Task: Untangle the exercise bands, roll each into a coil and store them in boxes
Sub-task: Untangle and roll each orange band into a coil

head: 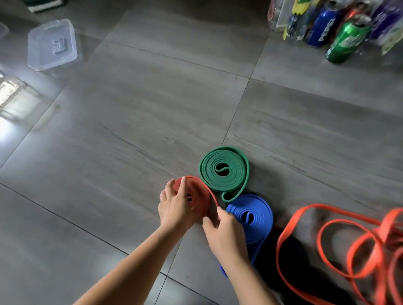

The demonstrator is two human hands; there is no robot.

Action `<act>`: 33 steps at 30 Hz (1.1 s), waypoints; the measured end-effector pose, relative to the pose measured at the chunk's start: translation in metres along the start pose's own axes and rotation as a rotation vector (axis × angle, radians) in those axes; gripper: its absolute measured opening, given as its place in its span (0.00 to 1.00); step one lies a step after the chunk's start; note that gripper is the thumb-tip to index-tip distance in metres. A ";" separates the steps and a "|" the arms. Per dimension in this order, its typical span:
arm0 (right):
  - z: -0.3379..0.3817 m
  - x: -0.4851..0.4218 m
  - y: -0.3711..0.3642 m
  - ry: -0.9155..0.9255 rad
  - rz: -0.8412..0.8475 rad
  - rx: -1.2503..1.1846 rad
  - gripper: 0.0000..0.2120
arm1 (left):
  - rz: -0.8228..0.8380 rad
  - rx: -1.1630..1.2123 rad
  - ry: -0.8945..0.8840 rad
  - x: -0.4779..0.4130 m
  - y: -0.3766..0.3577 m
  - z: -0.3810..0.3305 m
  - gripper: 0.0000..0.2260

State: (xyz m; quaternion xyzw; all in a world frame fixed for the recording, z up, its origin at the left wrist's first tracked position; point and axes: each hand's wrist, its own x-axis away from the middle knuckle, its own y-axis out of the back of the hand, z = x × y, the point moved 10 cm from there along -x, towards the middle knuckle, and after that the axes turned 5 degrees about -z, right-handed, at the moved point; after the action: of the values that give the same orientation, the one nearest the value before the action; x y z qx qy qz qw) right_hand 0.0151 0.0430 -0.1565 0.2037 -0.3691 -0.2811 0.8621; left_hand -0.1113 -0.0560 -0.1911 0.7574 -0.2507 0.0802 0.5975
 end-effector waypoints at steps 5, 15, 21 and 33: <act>-0.029 0.010 0.051 -0.005 -0.105 -0.201 0.08 | -0.081 0.181 -0.043 0.041 0.004 -0.035 0.35; -0.164 0.022 0.178 -0.237 -0.438 0.255 0.11 | -0.077 0.174 -0.499 0.109 -0.011 -0.154 0.26; -0.180 0.038 0.148 0.039 -0.106 0.720 0.21 | 0.227 -0.116 -0.605 0.142 -0.078 -0.179 0.23; -0.179 0.101 0.193 0.128 -0.077 0.604 0.34 | 0.271 -0.474 -1.103 0.207 -0.067 -0.214 0.10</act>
State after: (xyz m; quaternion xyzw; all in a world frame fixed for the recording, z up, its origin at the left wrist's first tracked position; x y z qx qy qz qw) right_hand 0.2712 0.1512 -0.1112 0.4819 -0.3729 -0.1777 0.7727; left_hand 0.1371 0.0980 -0.1036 0.4954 -0.6278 -0.3062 0.5164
